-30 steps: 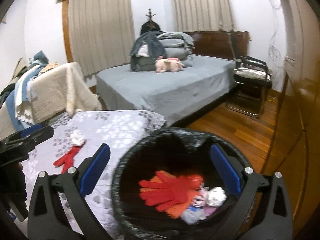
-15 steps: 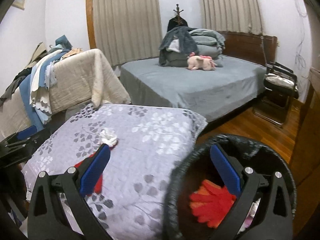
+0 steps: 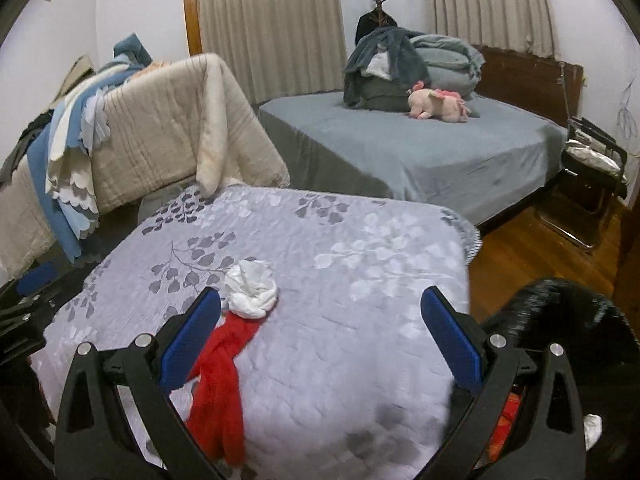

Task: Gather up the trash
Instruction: 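Grasp the white tissue ball on the quilt with the right tool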

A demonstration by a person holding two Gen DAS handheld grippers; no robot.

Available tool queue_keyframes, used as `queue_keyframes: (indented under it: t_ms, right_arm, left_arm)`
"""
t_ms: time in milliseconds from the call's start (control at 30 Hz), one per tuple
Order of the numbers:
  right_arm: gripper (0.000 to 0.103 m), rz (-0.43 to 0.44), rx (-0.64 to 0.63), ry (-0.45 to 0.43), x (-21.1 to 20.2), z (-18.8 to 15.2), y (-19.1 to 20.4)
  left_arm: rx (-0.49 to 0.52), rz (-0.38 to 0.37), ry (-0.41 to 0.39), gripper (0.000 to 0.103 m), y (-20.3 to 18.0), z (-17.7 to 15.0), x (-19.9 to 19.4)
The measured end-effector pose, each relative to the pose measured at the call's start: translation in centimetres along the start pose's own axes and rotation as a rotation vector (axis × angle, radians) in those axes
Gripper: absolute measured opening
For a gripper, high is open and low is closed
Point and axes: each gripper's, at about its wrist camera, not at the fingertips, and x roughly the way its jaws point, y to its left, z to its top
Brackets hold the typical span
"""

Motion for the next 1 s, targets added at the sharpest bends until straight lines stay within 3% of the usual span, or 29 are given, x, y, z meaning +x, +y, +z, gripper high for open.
queue_keyframes:
  t_ms: [333, 733, 900, 1000]
  right_arm:
    - [0.097, 0.005, -0.049, 0.055, 6.5, 0.3, 4.1]
    - [0.096, 0.006, -0.082, 0.141, 11.5, 0.1, 5.9]
    - [0.075, 0.029, -0.096, 0.187, 12.4, -0.3, 6.2]
    - [0.051, 0.057, -0.091, 0.206, 12.7, -0.3, 6.2]
  left_arm:
    - [-0.021, 0.044, 0.048, 0.091, 4.0, -0.5, 4.1]
    - [-0.042, 0.049, 0.062, 0.091, 5.9, -0.9, 5.4]
    - [-0.043, 0.049, 0.063, 0.091, 6.0, -0.7, 5.6]
    - [-0.041, 0.047, 0.062, 0.091, 6.0, -0.7, 5.6]
